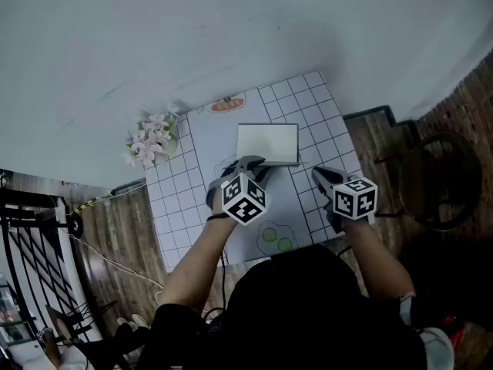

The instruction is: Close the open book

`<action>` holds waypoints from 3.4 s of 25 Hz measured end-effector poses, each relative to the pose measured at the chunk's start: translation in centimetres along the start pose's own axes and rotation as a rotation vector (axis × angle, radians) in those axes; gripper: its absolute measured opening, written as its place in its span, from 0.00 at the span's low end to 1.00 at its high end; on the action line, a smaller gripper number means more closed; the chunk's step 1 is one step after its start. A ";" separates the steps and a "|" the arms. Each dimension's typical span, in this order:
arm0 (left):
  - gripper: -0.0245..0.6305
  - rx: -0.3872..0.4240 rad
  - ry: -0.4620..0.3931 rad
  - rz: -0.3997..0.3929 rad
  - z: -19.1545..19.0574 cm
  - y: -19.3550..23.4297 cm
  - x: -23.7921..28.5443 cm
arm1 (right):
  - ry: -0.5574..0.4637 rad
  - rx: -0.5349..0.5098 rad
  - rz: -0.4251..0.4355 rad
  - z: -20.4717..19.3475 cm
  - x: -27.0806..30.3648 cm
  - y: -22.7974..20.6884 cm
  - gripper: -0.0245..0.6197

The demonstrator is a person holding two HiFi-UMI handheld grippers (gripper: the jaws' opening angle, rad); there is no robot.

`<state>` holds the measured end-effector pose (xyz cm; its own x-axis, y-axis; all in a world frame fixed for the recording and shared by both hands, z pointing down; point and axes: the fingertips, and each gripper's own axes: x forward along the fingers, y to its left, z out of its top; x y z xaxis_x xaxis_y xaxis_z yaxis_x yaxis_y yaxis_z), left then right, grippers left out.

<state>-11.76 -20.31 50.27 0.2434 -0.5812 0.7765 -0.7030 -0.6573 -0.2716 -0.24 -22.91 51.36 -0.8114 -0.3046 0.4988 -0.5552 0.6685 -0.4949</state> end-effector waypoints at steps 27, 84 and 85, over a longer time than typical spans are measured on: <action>0.22 -0.123 -0.034 0.173 1.9 10.1 2.8 | 0.020 -0.142 0.070 4.4 2.5 -0.7 0.05; 0.20 -0.653 -0.638 0.353 -4.4 1.4 -29.2 | -0.208 -0.595 0.049 5.7 -8.1 21.2 0.04; 0.20 -0.654 -0.638 0.363 -4.3 1.5 -29.6 | -0.226 -0.606 0.061 6.3 -8.7 21.7 0.04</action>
<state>-22.90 -2.06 29.35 0.1199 -0.9718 0.2029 -0.9909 -0.1046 0.0846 -6.37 -10.00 31.76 -0.8932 -0.3453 0.2881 -0.3592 0.9332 0.0051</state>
